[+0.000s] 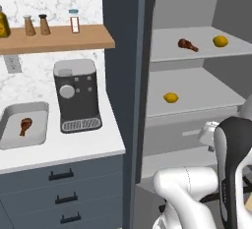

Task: Place one lemon and one chicken drumstick in each tupperware on the nearby counter, to pack two identical lunches.

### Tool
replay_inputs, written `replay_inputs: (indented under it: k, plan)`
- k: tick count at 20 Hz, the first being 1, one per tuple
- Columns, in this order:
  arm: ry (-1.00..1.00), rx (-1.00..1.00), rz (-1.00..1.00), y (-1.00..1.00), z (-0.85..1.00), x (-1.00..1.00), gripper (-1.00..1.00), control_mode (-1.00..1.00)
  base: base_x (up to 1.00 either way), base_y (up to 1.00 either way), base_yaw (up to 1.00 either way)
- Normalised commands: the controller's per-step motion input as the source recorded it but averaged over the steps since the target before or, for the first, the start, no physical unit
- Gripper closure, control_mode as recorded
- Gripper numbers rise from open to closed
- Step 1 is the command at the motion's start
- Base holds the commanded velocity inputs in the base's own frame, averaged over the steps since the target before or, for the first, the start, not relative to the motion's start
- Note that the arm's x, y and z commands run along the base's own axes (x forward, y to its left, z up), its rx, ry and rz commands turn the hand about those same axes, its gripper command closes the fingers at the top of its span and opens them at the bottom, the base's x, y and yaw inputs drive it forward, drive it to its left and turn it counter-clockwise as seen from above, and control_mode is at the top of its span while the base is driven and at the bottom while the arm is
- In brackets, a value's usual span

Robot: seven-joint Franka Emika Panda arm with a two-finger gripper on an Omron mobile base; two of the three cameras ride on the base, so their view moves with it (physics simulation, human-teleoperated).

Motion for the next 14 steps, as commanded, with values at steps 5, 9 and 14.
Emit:
replay_inputs:
  k: [5,9,14]
  plan:
    - [0.0,0.0,0.0,0.0,0.0,0.0,-1.0,1.0,0.04,-0.03,0.05]
    - [0.0,0.0,0.0,0.0,0.0,0.0,-1.0,1.0,-0.47,-0.33,-0.03]
    - [-0.06,0.03,-0.03,-0.27,0.0,-0.03,-1.0,-1.0,-0.18,-0.21,-0.03]
